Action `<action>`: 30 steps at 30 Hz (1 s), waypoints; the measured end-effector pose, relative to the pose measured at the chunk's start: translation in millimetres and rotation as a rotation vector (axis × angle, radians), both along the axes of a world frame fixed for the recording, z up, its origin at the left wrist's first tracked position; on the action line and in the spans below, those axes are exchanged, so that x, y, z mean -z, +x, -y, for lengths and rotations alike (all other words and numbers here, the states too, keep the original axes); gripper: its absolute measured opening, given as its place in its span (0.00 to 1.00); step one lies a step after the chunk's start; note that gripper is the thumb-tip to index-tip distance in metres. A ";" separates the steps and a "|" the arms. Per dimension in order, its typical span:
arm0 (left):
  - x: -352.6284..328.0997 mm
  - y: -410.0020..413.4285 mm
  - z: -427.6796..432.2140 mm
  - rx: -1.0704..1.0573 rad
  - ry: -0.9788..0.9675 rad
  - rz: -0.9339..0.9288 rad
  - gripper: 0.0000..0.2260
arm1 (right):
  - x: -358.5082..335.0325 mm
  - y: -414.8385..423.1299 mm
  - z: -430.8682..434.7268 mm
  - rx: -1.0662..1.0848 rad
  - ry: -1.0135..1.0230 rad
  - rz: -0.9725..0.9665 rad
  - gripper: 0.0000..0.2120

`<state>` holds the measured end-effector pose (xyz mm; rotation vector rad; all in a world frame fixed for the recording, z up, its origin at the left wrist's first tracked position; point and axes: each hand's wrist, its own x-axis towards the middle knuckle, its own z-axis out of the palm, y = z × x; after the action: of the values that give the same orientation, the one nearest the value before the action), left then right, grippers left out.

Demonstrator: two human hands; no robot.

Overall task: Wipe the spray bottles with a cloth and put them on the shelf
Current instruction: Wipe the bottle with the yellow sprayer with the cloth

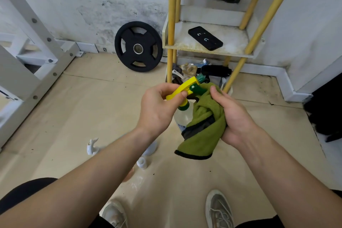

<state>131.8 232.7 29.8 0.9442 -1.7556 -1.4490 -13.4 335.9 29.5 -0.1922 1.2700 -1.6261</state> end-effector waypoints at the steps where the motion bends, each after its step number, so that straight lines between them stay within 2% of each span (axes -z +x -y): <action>1: 2.0 -0.5 -2.9 0.008 0.029 0.006 0.02 | -0.4 0.5 0.3 0.011 -0.007 0.027 0.13; 5: 7.2 -1.2 -10.3 0.144 0.127 -0.038 0.05 | -2.7 -1.6 1.5 0.043 0.006 0.101 0.12; 8: 11.0 3.0 -5.9 0.357 0.035 -0.006 0.14 | -4.0 -10.0 0.5 0.035 0.023 0.133 0.16; 11: 10.4 4.5 0.3 0.517 -0.078 0.115 0.19 | -6.7 -17.1 -1.7 0.021 0.050 0.164 0.13; 17: 5.0 0.1 0.3 0.491 -0.221 0.105 0.13 | -11.7 -19.5 -4.6 -0.050 0.091 0.145 0.14; 20: 5.8 1.9 2.1 0.450 -0.205 0.062 0.09 | -13.9 -17.5 -2.9 -0.052 0.094 0.096 0.15; 23: 7.2 4.3 1.6 0.437 -0.141 0.013 0.08 | -11.2 -9.2 -1.0 0.087 0.082 -0.169 0.14; 26: 7.0 6.1 3.2 0.416 -0.002 -0.100 0.09 | -17.5 -0.6 -2.9 0.280 0.017 -0.672 0.14; 28: 5.2 5.8 4.1 0.400 0.033 -0.127 0.08 | -26.4 9.9 -6.7 0.246 -0.070 -0.970 0.12; 30: 2.4 4.4 4.6 0.376 0.031 -0.138 0.08 | -25.8 16.4 -5.3 0.182 -0.127 -1.147 0.05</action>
<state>136.2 228.1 27.4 0.5290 -1.8790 -1.7328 3.0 341.2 55.3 -1.2506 2.0446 -1.7836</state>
